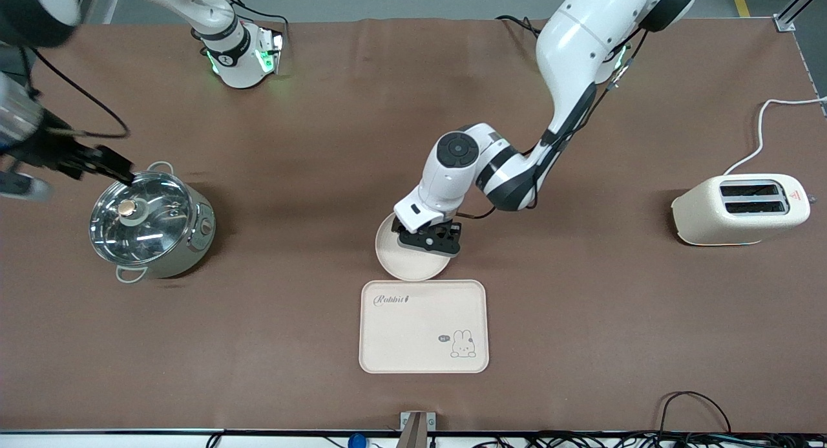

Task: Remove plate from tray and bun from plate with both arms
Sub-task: 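Set the plate down beside the tray while the left gripper reaches over, then grasp the bun on the plate with the left gripper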

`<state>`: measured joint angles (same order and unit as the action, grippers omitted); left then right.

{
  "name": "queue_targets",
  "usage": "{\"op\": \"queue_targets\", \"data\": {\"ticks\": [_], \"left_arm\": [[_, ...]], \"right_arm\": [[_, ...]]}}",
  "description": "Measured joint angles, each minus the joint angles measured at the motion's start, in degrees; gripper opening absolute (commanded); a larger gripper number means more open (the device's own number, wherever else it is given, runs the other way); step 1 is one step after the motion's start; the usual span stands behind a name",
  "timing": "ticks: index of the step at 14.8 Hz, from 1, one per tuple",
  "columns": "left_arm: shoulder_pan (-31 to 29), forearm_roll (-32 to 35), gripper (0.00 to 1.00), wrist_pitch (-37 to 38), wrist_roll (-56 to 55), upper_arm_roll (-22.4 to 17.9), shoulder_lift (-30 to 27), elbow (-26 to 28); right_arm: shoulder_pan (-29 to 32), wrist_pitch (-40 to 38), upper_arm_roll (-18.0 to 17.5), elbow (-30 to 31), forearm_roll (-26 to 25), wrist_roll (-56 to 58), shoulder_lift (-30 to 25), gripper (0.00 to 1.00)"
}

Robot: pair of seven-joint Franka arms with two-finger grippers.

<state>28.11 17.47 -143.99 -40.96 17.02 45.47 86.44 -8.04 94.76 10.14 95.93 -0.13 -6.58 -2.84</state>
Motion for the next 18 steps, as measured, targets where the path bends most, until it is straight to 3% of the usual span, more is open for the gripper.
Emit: {"op": "queue_targets", "data": {"ticks": [5,15,17,18], "left_arm": [[0.1,0.5,1.0,-0.1,0.0,0.0,2.0,0.2],[1.8,0.9,0.99,0.0,-1.5,0.0,2.2,5.0],[1.8,0.9,0.88,0.6,-1.5,0.0,2.1,5.0],[1.8,0.9,0.74,1.2,-1.5,0.0,2.0,5.0]], "right_arm": [[5.3,-0.3,-1.9,2.9,0.0,4.4,-5.5,1.0],[5.2,-0.2,-3.3,3.4,0.0,4.5,-5.7,1.0],[5.2,-0.1,-3.4,3.4,0.0,4.5,-5.7,1.0],[5.1,-0.1,-3.6,3.4,0.0,4.5,-5.7,1.0]]}}
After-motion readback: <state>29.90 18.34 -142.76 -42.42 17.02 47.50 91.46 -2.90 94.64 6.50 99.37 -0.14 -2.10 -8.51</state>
